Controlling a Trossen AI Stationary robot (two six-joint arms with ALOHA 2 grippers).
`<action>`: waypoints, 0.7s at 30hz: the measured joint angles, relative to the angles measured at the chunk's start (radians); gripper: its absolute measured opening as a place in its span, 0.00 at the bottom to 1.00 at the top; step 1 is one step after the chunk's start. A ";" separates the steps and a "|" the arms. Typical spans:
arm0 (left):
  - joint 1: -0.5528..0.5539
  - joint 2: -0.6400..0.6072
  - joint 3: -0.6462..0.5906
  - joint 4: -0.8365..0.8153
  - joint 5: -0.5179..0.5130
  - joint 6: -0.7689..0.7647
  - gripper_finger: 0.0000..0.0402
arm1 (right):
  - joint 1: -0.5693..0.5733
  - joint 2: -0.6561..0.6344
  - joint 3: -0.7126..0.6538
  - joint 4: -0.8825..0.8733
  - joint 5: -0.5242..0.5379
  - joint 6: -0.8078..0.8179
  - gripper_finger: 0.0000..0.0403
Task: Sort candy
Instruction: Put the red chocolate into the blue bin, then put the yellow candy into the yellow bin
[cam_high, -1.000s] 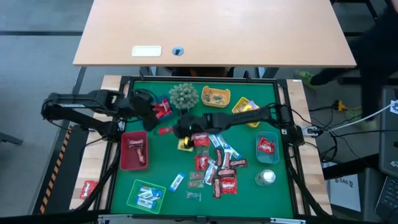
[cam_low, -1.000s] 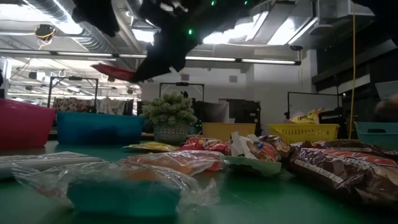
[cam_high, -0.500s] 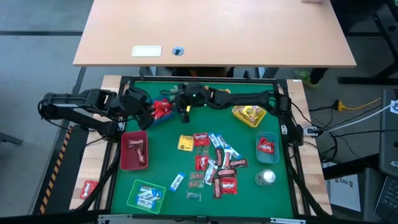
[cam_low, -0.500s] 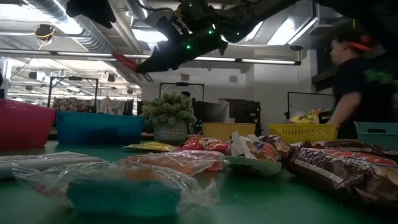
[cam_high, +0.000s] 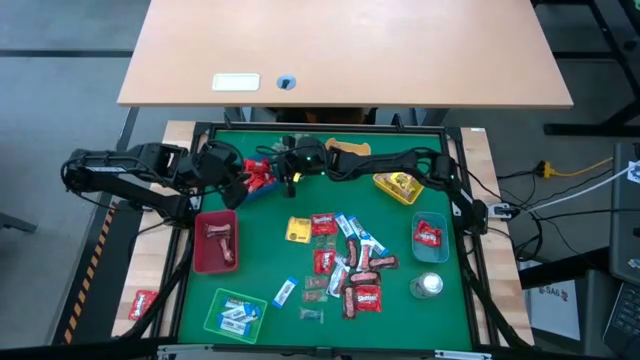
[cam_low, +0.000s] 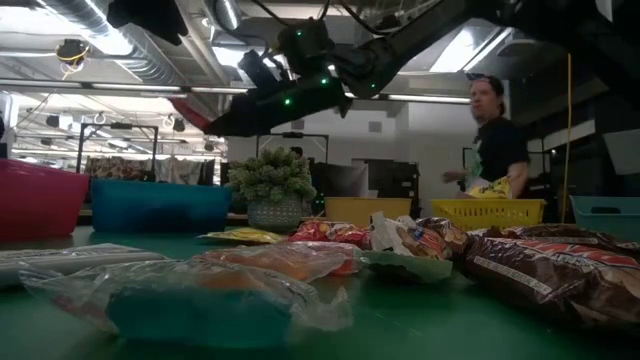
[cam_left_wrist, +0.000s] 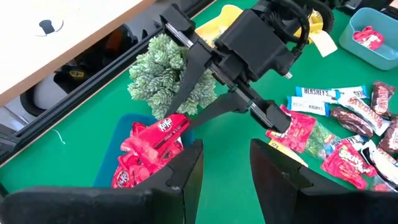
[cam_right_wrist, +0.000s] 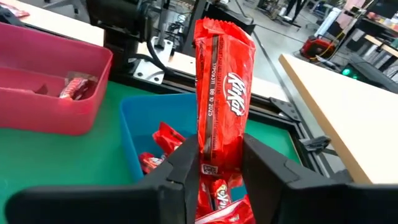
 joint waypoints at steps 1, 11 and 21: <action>0.000 0.000 0.000 0.000 0.000 0.000 0.29 | 0.000 0.000 0.000 0.000 0.004 0.000 0.28; 0.000 0.000 0.000 0.000 0.000 0.000 0.29 | 0.000 0.002 0.000 -0.005 0.009 0.008 0.54; 0.000 0.001 0.000 0.000 0.001 0.000 0.29 | 0.021 -0.083 0.000 -0.249 0.015 0.099 0.60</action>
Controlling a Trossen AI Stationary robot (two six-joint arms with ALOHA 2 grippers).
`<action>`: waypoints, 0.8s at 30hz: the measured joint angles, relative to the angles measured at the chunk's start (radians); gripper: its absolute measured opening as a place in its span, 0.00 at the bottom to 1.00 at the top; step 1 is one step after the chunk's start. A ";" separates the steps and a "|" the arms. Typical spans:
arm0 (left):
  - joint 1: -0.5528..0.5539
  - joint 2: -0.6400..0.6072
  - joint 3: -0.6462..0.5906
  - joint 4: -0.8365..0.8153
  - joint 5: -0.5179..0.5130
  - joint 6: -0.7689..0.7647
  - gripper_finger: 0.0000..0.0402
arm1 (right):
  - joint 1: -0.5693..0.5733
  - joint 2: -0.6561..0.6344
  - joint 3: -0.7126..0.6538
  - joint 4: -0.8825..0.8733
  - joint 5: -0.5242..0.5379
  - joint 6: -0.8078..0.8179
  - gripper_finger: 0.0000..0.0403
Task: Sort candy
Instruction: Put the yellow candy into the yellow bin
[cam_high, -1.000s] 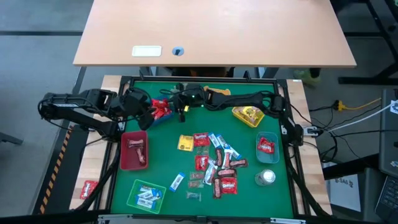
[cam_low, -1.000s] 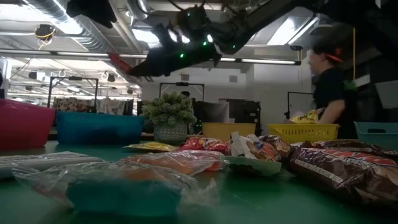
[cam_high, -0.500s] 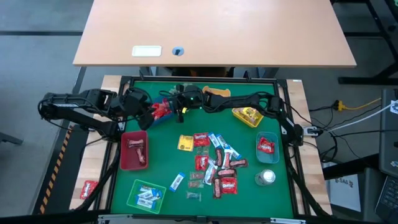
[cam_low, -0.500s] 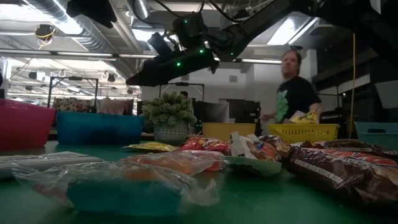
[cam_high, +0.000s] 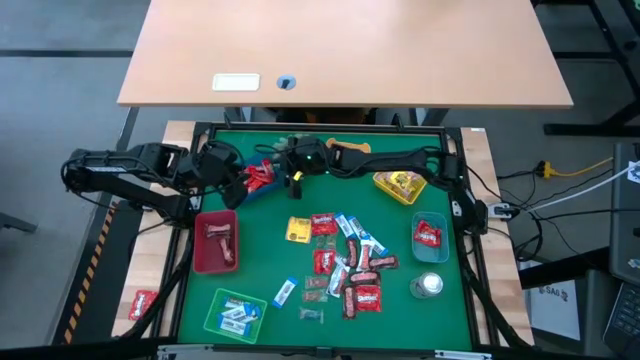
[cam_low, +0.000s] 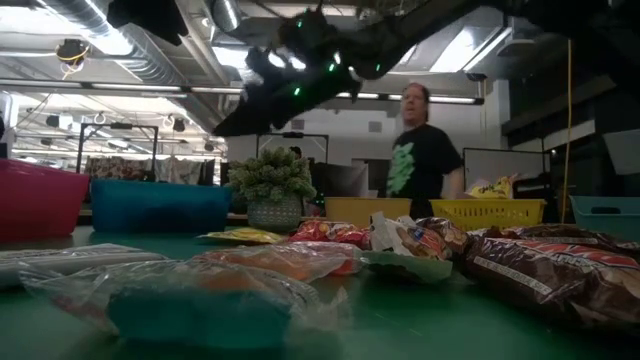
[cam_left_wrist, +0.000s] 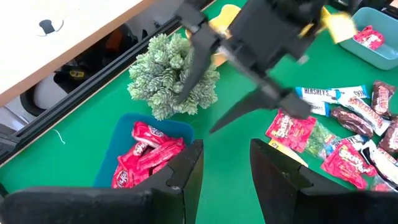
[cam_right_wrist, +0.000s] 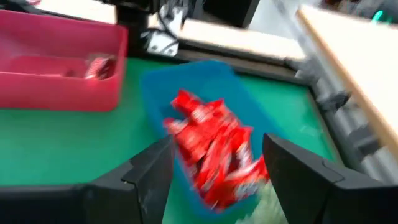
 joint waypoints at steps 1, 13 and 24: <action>0.000 0.000 0.000 0.000 0.000 0.000 0.29 | 0.006 -0.020 0.000 -0.051 0.001 0.013 0.60; 0.000 0.053 -0.001 -0.001 0.001 0.003 0.29 | 0.078 -0.259 -0.001 -0.683 0.001 0.002 0.60; -0.001 0.133 -0.001 0.000 0.015 0.005 0.29 | 0.123 -0.410 -0.012 -1.024 -0.008 0.002 0.60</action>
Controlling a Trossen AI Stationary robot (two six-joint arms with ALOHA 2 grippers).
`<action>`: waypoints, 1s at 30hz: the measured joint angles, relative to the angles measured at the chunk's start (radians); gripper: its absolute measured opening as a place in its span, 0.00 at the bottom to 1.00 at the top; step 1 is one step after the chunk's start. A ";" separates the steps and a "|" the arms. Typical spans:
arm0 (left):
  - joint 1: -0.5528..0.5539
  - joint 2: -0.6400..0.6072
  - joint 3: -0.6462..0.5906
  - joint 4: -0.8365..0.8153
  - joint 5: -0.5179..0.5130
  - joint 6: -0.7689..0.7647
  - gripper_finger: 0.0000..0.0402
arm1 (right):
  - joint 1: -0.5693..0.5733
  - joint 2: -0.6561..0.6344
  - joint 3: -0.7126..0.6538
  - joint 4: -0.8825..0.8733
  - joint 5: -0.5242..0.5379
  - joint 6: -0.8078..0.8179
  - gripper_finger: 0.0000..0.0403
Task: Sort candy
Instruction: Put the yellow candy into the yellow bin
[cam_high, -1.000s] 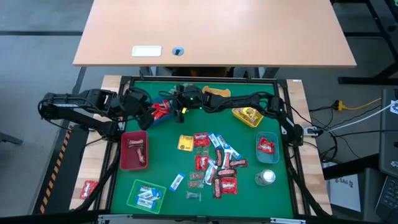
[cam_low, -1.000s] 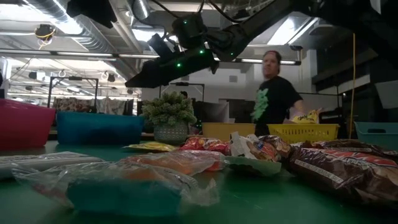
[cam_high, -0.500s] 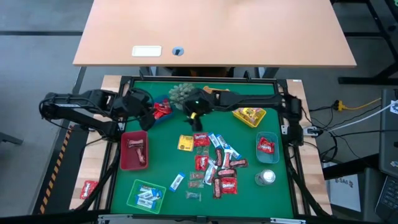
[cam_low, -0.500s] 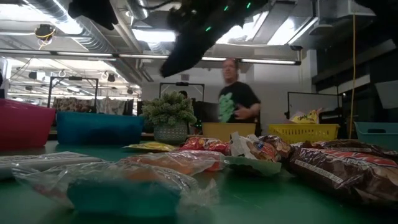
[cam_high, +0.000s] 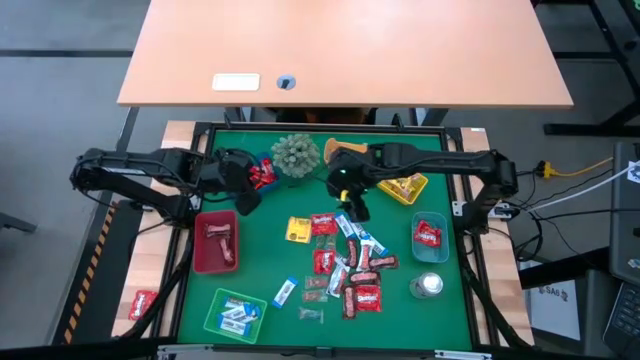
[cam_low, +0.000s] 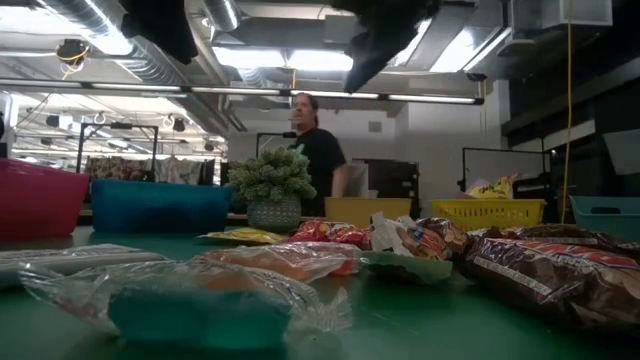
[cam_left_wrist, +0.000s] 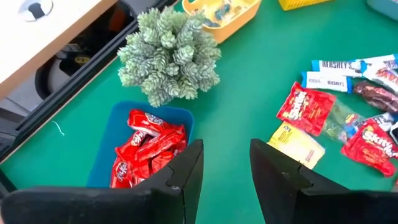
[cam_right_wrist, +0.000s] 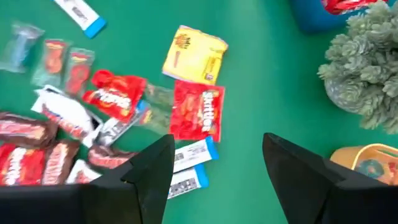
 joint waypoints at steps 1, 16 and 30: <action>0.000 0.004 0.000 0.000 0.002 0.000 0.29 | 0.003 -0.015 -0.014 -0.002 -0.009 0.001 0.60; 0.000 0.088 0.000 0.054 0.002 0.003 0.29 | 0.001 -0.198 -0.349 0.017 -0.026 0.087 0.60; 0.021 0.185 0.000 0.087 0.057 0.002 0.29 | 0.000 -0.246 -0.487 0.071 -0.023 0.060 0.60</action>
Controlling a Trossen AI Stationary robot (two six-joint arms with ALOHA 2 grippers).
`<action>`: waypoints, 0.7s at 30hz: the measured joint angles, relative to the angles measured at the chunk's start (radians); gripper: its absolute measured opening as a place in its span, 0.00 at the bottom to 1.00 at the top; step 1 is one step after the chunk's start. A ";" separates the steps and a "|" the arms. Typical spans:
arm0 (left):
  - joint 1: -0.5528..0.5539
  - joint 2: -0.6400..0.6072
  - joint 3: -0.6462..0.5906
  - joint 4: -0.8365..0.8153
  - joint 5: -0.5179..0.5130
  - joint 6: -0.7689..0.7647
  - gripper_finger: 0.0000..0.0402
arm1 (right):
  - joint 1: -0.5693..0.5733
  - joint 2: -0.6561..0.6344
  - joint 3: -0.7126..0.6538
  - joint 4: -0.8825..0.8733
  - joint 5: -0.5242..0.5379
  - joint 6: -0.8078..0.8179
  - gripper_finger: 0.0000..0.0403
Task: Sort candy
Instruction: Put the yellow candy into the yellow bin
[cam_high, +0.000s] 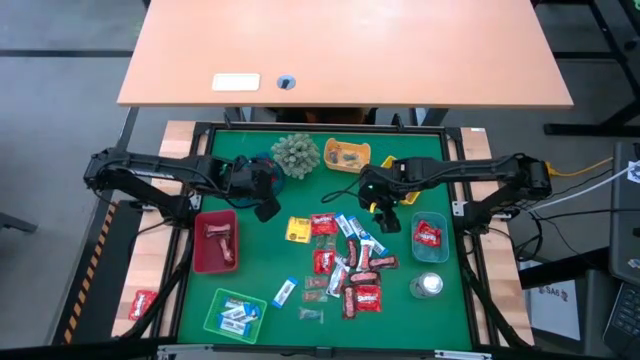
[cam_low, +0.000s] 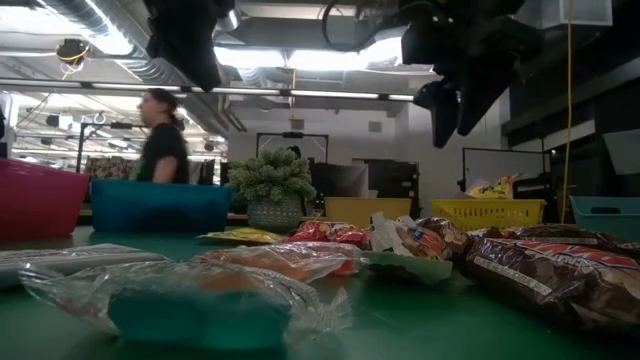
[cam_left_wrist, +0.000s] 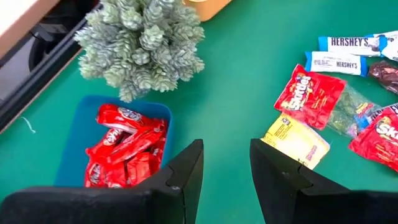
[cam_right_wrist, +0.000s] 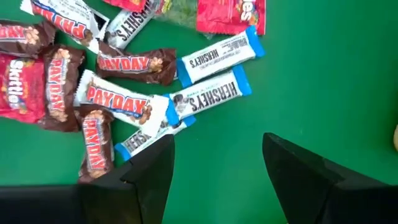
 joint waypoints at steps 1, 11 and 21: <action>0.002 0.009 0.000 0.009 0.007 0.000 0.29 | 0.000 0.000 -0.006 0.007 0.000 -0.007 0.60; 0.007 0.136 0.000 0.069 0.027 0.001 0.29 | 0.000 0.001 -0.033 0.037 0.002 -0.031 0.60; 0.001 0.201 0.000 0.136 0.151 0.051 0.29 | 0.000 0.015 -0.033 0.226 -0.002 0.031 0.60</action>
